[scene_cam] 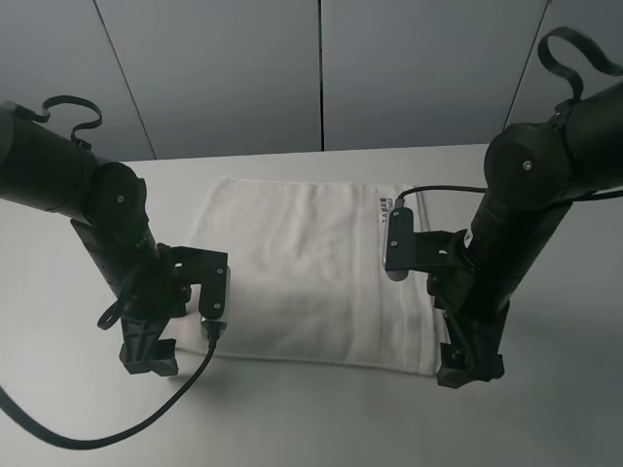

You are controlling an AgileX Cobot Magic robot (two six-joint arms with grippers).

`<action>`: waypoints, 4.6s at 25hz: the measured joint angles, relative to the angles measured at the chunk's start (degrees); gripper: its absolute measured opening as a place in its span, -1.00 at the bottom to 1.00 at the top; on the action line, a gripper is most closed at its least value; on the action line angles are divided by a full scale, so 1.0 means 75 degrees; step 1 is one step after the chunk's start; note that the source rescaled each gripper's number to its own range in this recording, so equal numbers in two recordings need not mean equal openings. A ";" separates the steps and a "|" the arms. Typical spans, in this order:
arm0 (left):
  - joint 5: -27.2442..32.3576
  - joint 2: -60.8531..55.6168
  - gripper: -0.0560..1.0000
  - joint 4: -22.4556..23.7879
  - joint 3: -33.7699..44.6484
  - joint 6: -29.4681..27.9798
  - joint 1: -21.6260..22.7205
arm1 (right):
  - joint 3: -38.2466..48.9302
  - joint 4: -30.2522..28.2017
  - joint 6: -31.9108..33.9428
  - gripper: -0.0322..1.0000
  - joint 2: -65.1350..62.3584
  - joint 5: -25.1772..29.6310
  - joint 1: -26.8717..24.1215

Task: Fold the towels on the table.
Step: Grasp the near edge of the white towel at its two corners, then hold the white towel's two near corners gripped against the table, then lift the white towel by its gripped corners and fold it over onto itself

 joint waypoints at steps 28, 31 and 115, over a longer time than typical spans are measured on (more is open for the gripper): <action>-0.0211 0.0016 0.99 0.0089 0.0000 -0.0206 0.0000 | 0.0000 0.0000 0.0138 1.00 0.0272 -0.0506 0.0099; -0.0211 0.0016 0.99 0.0103 0.0000 -0.0206 0.0000 | 0.0000 0.0000 0.0065 1.00 0.0272 -0.0494 0.0503; 0.0174 -0.2216 -0.89 0.0143 0.0028 -0.3840 0.0000 | -0.0325 0.0403 0.4840 -0.94 -0.1391 0.0133 0.1091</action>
